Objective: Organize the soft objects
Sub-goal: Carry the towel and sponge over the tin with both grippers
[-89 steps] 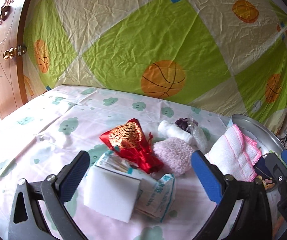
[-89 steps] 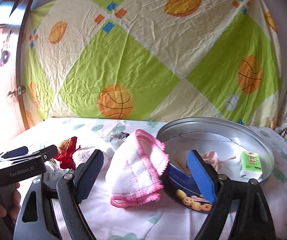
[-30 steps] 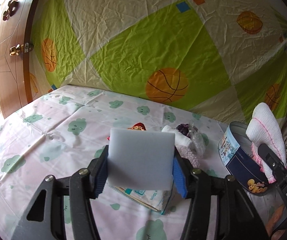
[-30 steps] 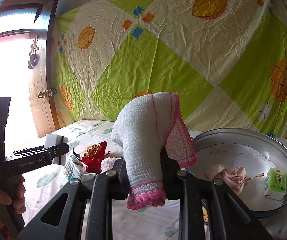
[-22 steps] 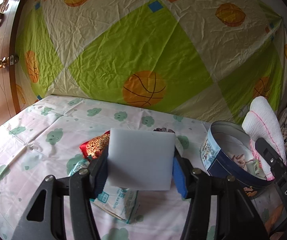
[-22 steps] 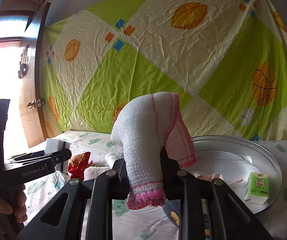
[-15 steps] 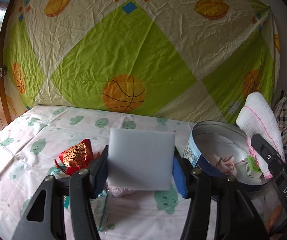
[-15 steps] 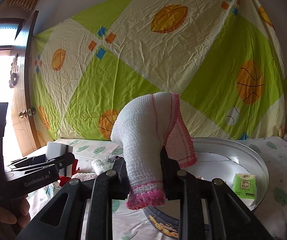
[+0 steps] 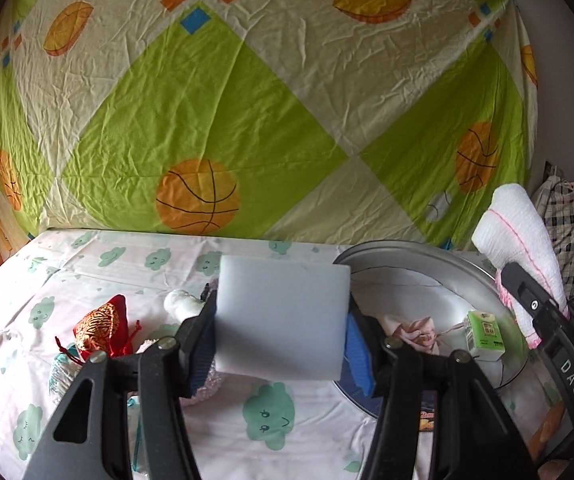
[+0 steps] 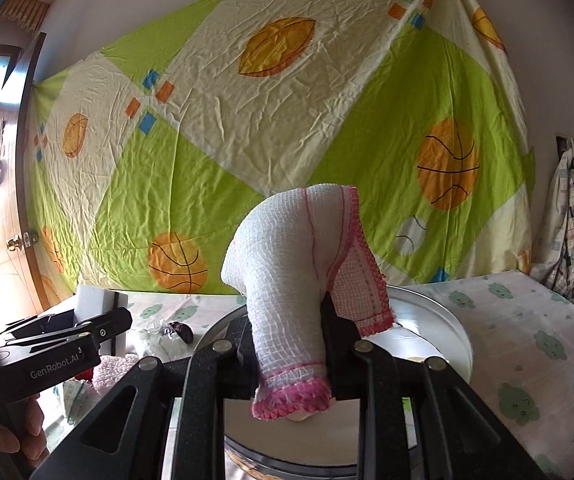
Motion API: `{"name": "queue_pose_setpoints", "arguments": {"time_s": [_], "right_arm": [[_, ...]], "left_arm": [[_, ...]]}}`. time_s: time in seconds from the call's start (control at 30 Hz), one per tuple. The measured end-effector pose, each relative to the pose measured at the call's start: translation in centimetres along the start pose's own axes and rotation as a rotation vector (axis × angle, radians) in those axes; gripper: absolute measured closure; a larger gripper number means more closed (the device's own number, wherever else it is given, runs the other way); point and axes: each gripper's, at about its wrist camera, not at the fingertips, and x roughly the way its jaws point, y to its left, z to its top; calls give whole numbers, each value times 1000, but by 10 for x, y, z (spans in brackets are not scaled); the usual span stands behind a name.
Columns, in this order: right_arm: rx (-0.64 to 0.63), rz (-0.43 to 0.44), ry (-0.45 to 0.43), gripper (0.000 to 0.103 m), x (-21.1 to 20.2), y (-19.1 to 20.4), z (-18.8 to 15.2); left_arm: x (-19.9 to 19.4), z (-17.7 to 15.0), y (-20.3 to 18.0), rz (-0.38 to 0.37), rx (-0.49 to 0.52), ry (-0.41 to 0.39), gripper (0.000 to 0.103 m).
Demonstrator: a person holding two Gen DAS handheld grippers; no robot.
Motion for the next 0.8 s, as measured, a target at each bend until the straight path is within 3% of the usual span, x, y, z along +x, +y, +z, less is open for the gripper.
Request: {"name": "queue_pose_setpoints", "arguments": {"time_s": [0.8], "right_arm": [[-43,-194,19,77,13,-66,6]], "left_arm": [[42,3,-68,-72,41,47,47]]}}
